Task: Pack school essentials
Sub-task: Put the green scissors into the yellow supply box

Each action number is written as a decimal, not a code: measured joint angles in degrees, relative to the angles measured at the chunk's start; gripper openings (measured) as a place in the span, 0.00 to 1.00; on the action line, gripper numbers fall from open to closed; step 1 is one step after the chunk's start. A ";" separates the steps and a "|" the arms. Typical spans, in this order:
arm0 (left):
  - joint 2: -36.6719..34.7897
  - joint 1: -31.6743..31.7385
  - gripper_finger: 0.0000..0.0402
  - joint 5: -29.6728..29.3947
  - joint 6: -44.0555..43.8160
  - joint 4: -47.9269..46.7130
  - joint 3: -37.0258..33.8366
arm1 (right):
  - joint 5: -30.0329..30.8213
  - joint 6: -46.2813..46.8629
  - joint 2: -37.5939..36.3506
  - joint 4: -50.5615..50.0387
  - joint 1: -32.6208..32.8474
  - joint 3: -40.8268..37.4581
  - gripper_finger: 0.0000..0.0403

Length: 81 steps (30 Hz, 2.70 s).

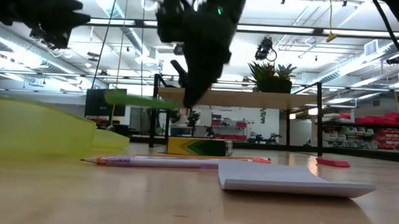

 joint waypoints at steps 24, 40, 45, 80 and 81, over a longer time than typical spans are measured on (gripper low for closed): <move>0.01 0.02 0.39 3.20 -3.55 -2.85 5.14 | -1.75 8.66 -0.06 11.21 4.63 5.38 0.18; 0.00 0.02 0.38 3.21 1.16 -2.55 14.97 | 2.08 4.67 -0.12 2.19 5.22 24.38 0.18; 0.00 0.02 0.38 3.20 1.16 -2.69 14.96 | 2.16 2.09 -0.12 2.57 4.55 28.01 0.18; -1.62 0.00 0.38 3.22 1.57 -1.78 14.87 | -9.03 -1.71 20.94 39.66 4.40 25.84 0.18; -1.62 0.00 0.38 3.22 1.57 -1.79 14.87 | -9.05 -1.86 21.90 40.61 4.30 25.84 0.18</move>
